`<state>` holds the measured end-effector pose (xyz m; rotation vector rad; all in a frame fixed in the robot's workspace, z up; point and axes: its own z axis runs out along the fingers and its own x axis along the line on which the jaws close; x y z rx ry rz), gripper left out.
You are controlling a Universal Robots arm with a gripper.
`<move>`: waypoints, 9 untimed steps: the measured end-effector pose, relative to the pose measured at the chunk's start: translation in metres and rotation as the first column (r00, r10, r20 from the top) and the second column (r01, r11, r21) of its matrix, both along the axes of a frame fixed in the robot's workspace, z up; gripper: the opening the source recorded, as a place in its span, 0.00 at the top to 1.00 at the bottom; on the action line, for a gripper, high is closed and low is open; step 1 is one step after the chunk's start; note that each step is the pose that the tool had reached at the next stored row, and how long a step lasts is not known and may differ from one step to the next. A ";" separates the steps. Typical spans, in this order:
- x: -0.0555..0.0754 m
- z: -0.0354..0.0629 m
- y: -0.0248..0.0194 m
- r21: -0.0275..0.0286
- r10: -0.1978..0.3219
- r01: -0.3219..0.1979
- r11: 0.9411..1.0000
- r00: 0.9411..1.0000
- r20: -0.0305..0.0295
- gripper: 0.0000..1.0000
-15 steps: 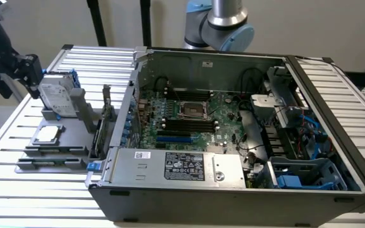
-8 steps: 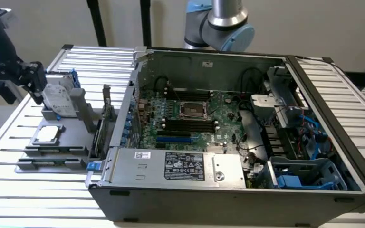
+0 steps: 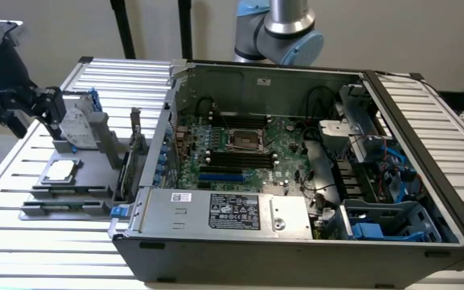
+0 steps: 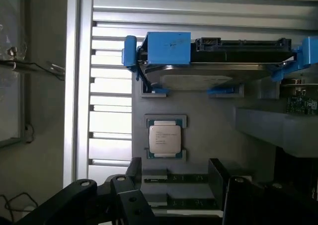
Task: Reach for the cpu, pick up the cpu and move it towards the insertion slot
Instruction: 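Pick up the cpu and move it towards the insertion slot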
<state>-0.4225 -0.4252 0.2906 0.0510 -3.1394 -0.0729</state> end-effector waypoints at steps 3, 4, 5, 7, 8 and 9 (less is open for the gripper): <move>0.000 -0.0054 -0.0001 0.000 0.000 0.000 1.000 1.000 0.000 0.35; 0.000 -0.0072 -0.0001 0.000 0.000 0.000 1.000 1.000 0.000 0.35; 0.000 -0.0090 -0.0001 0.000 0.000 0.000 1.000 1.000 0.000 0.35; 0.000 -0.0127 -0.0001 0.000 0.000 0.000 1.000 1.000 0.000 0.35; 0.000 -0.0145 -0.0001 0.000 0.000 0.000 1.000 1.000 0.000 0.35; 0.000 -0.0164 -0.0001 0.000 0.000 0.000 1.000 1.000 0.000 0.35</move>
